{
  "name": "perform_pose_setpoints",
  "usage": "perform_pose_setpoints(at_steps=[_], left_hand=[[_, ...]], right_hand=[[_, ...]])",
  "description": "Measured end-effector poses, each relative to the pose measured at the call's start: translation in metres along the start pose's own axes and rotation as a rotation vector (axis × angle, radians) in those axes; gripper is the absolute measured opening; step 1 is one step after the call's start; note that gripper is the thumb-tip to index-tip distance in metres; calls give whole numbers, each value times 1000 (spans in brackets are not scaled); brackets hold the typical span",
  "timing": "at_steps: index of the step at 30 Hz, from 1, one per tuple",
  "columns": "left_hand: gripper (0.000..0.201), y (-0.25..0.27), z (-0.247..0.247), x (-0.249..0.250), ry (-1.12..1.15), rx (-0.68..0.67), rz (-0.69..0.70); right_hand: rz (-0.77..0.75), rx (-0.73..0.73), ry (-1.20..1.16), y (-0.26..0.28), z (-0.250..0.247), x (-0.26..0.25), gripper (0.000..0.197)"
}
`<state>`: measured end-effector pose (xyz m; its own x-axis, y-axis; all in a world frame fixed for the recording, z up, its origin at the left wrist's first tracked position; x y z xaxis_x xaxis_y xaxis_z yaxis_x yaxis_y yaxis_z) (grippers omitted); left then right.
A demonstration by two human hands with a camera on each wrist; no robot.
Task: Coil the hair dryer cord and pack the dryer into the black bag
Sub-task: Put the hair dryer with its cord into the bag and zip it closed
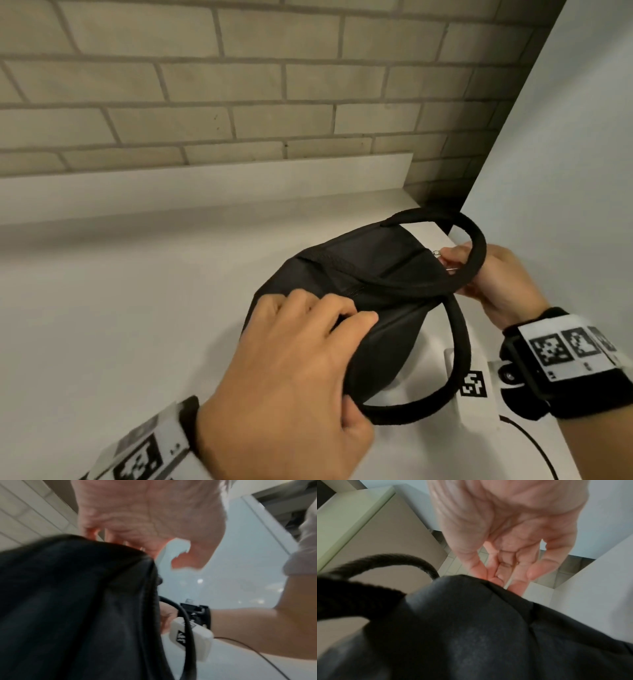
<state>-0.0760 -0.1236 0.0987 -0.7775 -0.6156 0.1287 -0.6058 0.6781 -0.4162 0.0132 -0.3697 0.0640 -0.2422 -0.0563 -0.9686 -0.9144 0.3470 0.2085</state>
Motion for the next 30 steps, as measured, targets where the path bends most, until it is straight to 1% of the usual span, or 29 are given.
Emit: perform_pose_setpoints(at_steps=[2, 4, 6, 9, 11, 13, 14, 16, 17, 18, 19, 20, 22, 24, 26, 27, 28, 30], left_hand=[[50, -3, 5, 0, -38, 19, 25], [38, -4, 8, -9, -77, 69, 84], [34, -4, 10, -22, -56, 120, 115], [30, -1, 13, -40, 95, 205, 55], [36, 1, 15, -47, 174, 229, 23], [30, 3, 18, -50, 214, 261, 27], [27, 5, 21, -51, 256, 284, 30], [34, 7, 24, -51, 380, 344, 29], [35, 7, 25, -49, 436, 360, 29], [32, 6, 26, -47, 470, 366, 38], [28, 5, 25, -45, 474, 365, 57], [25, 4, 24, -44, 439, 364, 76], [22, 3, 21, -45, 279, 358, 111], [20, 5, 17, -49, 139, 337, 136], [21, 8, 14, -52, 89, 311, 164], [21, 9, 13, -52, 79, 303, 181], [21, 10, 13, -52, 61, 300, 199], [24, 10, 13, -48, -7, 298, 230]], right_hand=[[2, -6, 0, -4, -2, 3, 18], [20, -17, 2, -8, -5, 7, 19], [57, -28, -15, -12, -9, 14, 18], [127, -70, -60, -13, -16, 28, 16], [185, -117, -130, -14, -21, 41, 15], [260, -135, -181, -16, -22, 57, 17], [296, -140, -216, -18, -19, 68, 20], [370, -172, -249, -15, -6, 84, 30], [371, -195, -239, -13, 3, 90, 36], [369, -221, -214, -12, 10, 94, 43], [409, -246, -213, -9, 15, 96, 49], [458, -258, -210, -9, 17, 97, 49], [503, -253, -159, -6, 16, 92, 25], [487, -213, -88, -9, 6, 89, 23], [389, -186, -15, -12, 0, 87, 23], [320, -186, 45, -10, 0, 85, 17], [270, -195, 103, -8, 2, 83, 5], [222, -197, 230, -9, -2, 86, 18]])
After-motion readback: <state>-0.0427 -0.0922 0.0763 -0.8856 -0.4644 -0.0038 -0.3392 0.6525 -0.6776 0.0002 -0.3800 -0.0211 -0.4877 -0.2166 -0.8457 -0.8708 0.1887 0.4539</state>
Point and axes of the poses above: each hand's wrist, its own y-axis away from the middle knuckle, its own z-axis out of the palm, x = y × z, the point moved 3 cm from there along -y, towards the middle knuckle, and after that the axes turned 8 degrees about z, right-handed, at the moved point
